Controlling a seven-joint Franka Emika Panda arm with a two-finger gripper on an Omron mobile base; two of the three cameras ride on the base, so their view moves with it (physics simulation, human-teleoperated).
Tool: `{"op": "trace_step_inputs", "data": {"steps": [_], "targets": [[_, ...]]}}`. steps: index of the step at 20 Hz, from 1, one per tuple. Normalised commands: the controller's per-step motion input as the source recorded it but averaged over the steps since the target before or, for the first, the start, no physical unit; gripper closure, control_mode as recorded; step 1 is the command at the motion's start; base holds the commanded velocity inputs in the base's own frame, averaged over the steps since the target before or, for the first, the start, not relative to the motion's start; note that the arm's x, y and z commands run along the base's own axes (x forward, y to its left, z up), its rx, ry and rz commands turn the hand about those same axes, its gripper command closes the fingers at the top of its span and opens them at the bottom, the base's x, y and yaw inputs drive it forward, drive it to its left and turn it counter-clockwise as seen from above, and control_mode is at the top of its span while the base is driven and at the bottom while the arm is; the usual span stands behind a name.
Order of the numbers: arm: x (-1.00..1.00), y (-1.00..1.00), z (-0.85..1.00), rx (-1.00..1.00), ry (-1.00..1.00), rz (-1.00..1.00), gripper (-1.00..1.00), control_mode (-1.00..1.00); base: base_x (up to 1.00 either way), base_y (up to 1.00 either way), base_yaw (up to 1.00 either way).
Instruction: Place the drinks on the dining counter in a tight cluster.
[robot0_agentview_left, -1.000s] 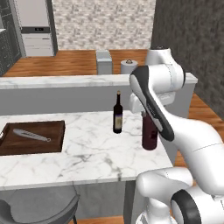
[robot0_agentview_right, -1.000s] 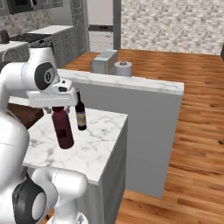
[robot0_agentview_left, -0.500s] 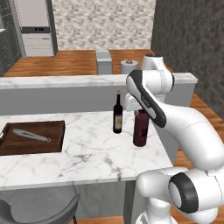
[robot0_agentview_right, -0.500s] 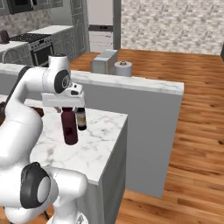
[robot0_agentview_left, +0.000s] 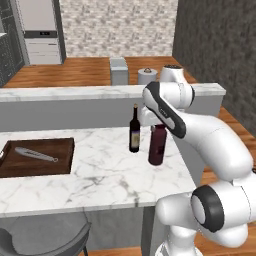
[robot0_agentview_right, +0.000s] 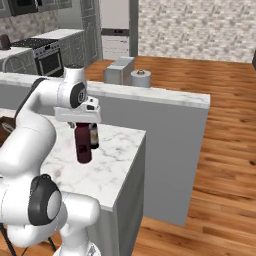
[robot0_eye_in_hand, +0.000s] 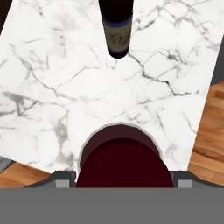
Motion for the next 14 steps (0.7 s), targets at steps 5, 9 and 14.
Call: {"op": "trace_step_inputs", "data": {"steps": [5,9,14], "targets": [[0.34,0.00,-0.28,0.00,0.01,0.00,1.00,-1.00,0.00,0.00,0.00],[0.29,0.00,-0.42,0.01,0.00,0.00,1.00,-1.00,0.00,0.00,0.00],[0.15,0.00,-0.26,0.01,0.01,0.00,1.00,-1.00,0.00,0.00,0.00]]}}
